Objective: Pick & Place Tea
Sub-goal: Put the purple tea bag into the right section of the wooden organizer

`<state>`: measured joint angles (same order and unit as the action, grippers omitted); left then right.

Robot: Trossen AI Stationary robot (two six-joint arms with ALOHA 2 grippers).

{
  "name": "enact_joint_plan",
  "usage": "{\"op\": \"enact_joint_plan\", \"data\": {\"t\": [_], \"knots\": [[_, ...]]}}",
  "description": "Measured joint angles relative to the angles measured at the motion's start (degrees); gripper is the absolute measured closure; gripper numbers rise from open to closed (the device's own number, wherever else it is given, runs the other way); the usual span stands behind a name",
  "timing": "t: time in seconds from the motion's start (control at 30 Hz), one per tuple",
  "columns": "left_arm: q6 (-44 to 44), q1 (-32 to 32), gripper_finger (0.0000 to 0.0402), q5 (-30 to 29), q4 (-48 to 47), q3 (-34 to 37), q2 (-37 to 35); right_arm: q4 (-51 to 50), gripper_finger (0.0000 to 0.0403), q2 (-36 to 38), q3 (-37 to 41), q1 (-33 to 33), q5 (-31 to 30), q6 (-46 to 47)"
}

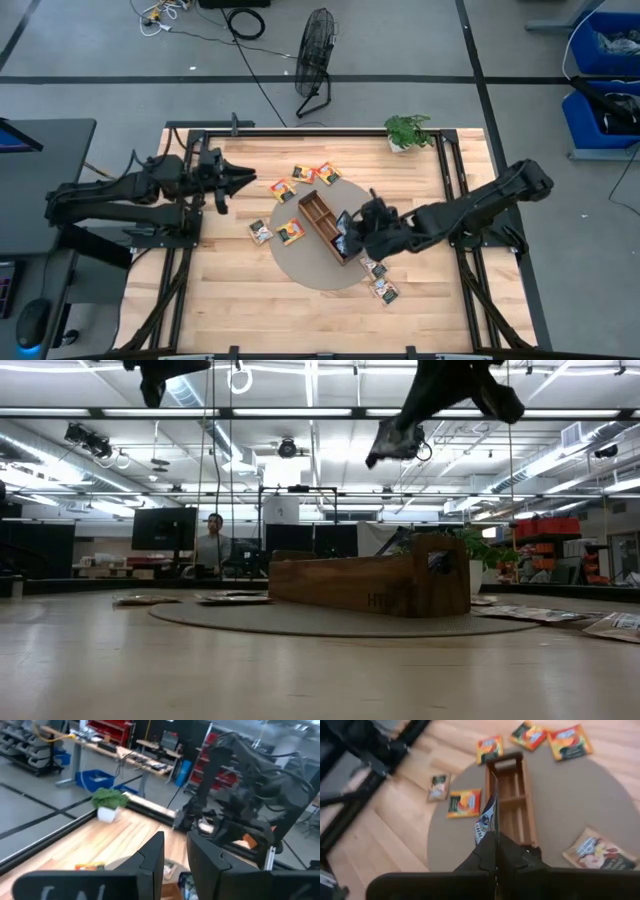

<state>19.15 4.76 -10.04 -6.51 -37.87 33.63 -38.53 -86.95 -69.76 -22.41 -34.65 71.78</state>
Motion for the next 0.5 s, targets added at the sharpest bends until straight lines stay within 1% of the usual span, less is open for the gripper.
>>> {"op": "enact_joint_plan", "data": {"t": [0.2,0.5], "knots": [[0.92,0.34,0.0317,-0.64,-2.67,0.02,-2.33,0.93,0.0403,-5.26,0.0,-1.06,2.19,-0.22],[2.13,0.32,0.0317,-0.67,-4.32,0.02,-2.16,2.37,0.0403,-11.32,-0.02,-1.19,6.12,-3.53]]}}
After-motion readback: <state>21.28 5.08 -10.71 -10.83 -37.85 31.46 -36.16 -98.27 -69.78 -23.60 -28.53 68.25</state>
